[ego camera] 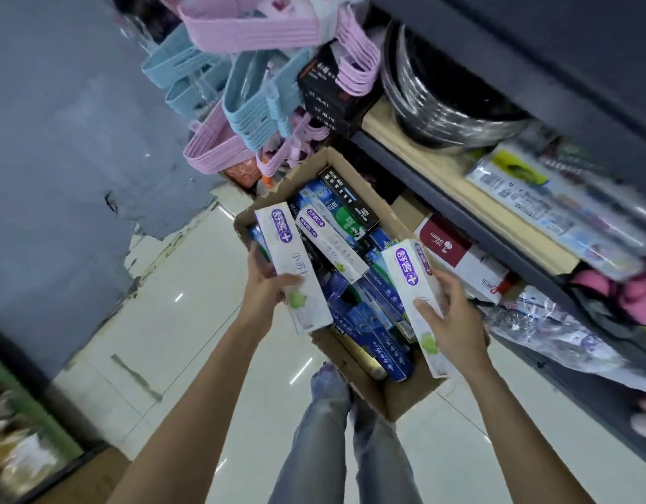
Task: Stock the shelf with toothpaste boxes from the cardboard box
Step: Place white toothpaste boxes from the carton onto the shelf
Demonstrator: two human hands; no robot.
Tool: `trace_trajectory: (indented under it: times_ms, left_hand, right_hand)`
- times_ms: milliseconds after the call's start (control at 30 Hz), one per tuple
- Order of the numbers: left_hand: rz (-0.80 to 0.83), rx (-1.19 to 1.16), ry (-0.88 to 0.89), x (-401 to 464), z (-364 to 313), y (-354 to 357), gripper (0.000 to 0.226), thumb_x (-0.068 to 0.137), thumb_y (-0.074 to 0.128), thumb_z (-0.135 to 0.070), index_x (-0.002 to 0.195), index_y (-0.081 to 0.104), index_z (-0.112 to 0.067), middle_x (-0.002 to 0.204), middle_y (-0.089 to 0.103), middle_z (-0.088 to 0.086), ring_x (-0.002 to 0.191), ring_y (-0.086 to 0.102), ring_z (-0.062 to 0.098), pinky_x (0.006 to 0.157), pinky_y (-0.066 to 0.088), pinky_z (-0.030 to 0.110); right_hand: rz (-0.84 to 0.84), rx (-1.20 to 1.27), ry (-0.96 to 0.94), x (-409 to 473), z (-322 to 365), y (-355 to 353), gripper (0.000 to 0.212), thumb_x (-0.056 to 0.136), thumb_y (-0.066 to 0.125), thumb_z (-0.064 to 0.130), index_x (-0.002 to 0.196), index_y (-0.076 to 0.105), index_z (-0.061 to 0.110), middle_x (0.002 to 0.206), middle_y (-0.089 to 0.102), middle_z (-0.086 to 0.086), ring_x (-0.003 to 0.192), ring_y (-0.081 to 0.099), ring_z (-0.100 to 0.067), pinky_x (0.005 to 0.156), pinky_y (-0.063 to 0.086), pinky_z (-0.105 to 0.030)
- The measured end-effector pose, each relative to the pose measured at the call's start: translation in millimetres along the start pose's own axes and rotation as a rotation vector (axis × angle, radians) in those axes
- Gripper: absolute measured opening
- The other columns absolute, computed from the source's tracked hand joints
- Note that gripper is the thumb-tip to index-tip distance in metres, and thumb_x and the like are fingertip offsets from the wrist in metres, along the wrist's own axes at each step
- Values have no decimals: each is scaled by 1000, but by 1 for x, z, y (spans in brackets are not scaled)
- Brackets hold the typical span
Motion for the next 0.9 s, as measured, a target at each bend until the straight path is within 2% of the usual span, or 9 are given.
trace_trajectory:
  times_ms: [100, 200, 333, 433, 533, 667, 733, 800, 900]
  left_hand:
    - [77, -50, -58, -54, -33, 22, 64, 73, 64, -7, 133, 43, -17, 94, 70, 1, 72, 69, 15, 64, 56, 30]
    - [178, -47, -115, -104, -61, 57, 48, 80, 64, -27, 124, 49, -15, 93, 68, 11, 71, 66, 24, 62, 57, 32]
    - [207, 65, -63, -151, -97, 102, 43, 88, 58, -44, 123, 56, -20, 99, 69, 8, 69, 68, 18, 61, 54, 30]
    - [292, 92, 76, -189, -124, 147, 29, 89, 60, -35, 115, 58, -23, 100, 70, 3, 77, 68, 15, 68, 55, 31]
    - [340, 87, 201, -226, -142, 191, 14, 90, 60, -24, 104, 59, -25, 94, 70, -8, 81, 66, 8, 68, 52, 24]
    - [375, 138, 395, -277, -152, 255, 9, 88, 64, -26, 95, 61, -22, 92, 66, -5, 73, 64, 3, 59, 50, 18]
    - [384, 132, 460, -303, -147, 290, 10, 89, 62, -25, 100, 61, -22, 94, 70, -10, 80, 65, 1, 65, 52, 15]
    - [376, 141, 513, -328, -133, 324, 17, 88, 63, -21, 105, 61, -19, 100, 71, -8, 90, 66, 4, 77, 52, 18]
    - [391, 136, 507, -354, -99, 377, 13, 89, 63, -16, 101, 60, -18, 97, 70, -3, 89, 65, 12, 79, 52, 26]
  right_hand:
    - [-1, 24, -53, -45, 48, -44, 43, 89, 63, 22, 127, 44, 26, 116, 59, 5, 103, 58, -14, 74, 48, -28]
    - [-55, 64, -111, -87, 79, -94, 43, 87, 66, 24, 126, 49, 26, 113, 59, 6, 102, 57, -13, 80, 47, -27]
    - [-93, 80, -190, -134, 105, -152, 39, 84, 69, 26, 119, 54, 36, 117, 58, 9, 104, 55, -6, 83, 45, -18]
    - [-153, 109, -227, -166, 108, -199, 41, 83, 70, 20, 117, 53, 34, 118, 58, 12, 101, 54, 8, 83, 40, -4]
    - [-220, 23, -299, -189, 102, -245, 43, 82, 72, 18, 117, 53, 34, 112, 57, 15, 98, 49, 19, 81, 34, 0]
    - [-328, -110, -399, -211, 84, -314, 45, 80, 73, 23, 119, 55, 36, 117, 57, 17, 106, 51, -3, 90, 38, -20]
    - [-386, -219, -438, -222, 73, -352, 43, 79, 72, 29, 118, 55, 34, 114, 58, 20, 101, 46, -9, 85, 35, -23]
    - [-422, -295, -459, -231, 56, -390, 41, 79, 72, 33, 117, 56, 32, 113, 59, 19, 98, 43, -11, 82, 32, -24]
    - [-482, -397, -475, -242, 20, -443, 43, 79, 71, 32, 119, 56, 30, 115, 62, 14, 98, 47, -15, 81, 34, -27]
Point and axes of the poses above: each hand's wrist, its own x-axis towards the middle knuckle, its own y-axis out of the palm, z = x × y, the point moved 10 cm from there along x, towards the middle knuckle
